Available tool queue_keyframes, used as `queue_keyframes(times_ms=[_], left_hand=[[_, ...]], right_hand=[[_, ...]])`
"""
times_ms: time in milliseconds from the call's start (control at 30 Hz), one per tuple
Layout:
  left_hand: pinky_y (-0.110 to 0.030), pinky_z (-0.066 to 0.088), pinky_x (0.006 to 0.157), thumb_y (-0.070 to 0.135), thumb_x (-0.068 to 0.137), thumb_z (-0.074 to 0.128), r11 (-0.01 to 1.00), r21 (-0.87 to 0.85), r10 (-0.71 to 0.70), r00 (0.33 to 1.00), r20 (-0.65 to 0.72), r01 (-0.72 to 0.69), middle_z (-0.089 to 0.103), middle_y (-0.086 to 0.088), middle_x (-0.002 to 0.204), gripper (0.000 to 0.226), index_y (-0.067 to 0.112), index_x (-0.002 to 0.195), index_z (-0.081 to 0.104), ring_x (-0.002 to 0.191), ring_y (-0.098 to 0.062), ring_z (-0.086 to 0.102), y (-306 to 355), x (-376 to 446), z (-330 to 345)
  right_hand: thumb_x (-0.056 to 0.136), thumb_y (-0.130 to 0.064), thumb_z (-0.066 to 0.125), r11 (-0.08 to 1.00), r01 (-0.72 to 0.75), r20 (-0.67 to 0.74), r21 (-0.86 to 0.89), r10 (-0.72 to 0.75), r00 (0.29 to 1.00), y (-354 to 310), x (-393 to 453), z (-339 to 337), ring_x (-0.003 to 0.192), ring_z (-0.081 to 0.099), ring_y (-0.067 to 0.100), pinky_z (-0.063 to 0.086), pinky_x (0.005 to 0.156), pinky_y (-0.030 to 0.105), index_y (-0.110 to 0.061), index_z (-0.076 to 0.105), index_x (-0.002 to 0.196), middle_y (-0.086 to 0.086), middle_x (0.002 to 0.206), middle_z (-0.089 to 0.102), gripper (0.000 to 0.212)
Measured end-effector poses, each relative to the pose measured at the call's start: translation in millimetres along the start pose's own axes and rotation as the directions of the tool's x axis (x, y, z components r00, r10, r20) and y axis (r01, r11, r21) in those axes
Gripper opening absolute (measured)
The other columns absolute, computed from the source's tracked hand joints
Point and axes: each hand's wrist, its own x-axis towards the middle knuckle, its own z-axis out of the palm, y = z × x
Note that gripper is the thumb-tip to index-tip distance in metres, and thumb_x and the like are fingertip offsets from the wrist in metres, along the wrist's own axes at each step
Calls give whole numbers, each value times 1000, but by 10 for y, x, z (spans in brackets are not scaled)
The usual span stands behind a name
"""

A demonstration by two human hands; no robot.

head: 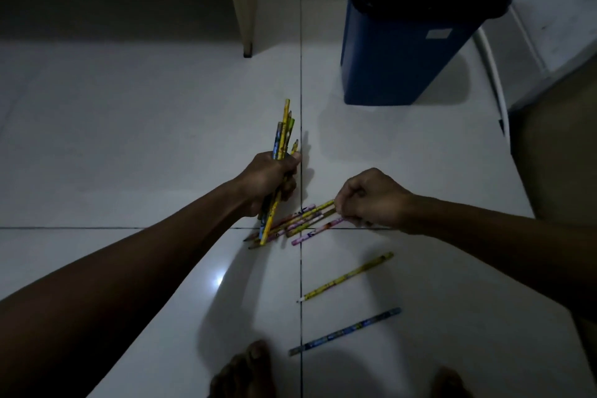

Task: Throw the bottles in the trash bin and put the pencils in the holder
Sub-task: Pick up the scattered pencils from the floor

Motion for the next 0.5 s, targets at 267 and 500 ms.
queue_keyframes(times_ms=[267,500], left_hand=[[-18,32,37,22,91,65,993,119,27,1000,0,-27,42,-3,51,22,7,77,57,33,-10,37,-75,-23,178],[-15,35,37,32,85,71,988,156,6,1000,-19,-3,49,4,39,32,6,67,66,32,-9,44,-219,-95,192]], right_hand=[[75,-25,75,738,318,219,-594,-232,948,422,-302,100,97,50,15,44,80,31,-19,65,100,-6,95,55,28],[78,-25,71,566,425,277,-706,-332,902,715,-341,306,105,51,22,42,79,33,-18,66,98,3,108,61,22]])
